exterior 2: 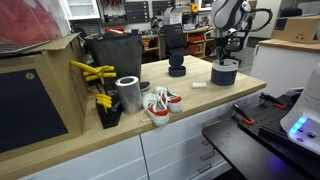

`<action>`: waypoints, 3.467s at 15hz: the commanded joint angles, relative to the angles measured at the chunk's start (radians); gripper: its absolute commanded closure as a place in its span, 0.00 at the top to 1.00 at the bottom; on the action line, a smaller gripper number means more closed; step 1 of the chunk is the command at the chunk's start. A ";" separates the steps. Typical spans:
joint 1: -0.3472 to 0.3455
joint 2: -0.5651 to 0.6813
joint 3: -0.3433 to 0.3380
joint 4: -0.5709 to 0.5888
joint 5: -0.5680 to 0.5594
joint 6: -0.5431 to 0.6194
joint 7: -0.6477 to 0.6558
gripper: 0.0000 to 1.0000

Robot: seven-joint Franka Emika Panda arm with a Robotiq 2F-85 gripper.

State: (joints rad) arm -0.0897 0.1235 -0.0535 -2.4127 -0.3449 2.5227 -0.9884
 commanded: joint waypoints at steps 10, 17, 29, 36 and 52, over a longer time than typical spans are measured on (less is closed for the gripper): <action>0.022 -0.032 -0.023 -0.108 -0.280 0.098 0.608 0.22; 0.019 -0.050 -0.030 -0.143 -0.344 0.180 0.689 0.43; 0.012 -0.051 -0.044 -0.162 -0.540 0.194 0.804 0.41; 0.009 -0.046 -0.045 -0.188 -0.601 0.200 0.839 0.38; 0.017 -0.068 0.005 -0.239 -0.248 0.162 0.566 0.22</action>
State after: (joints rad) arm -0.0788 0.0685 -0.0708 -2.6142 -0.7179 2.7041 -0.3291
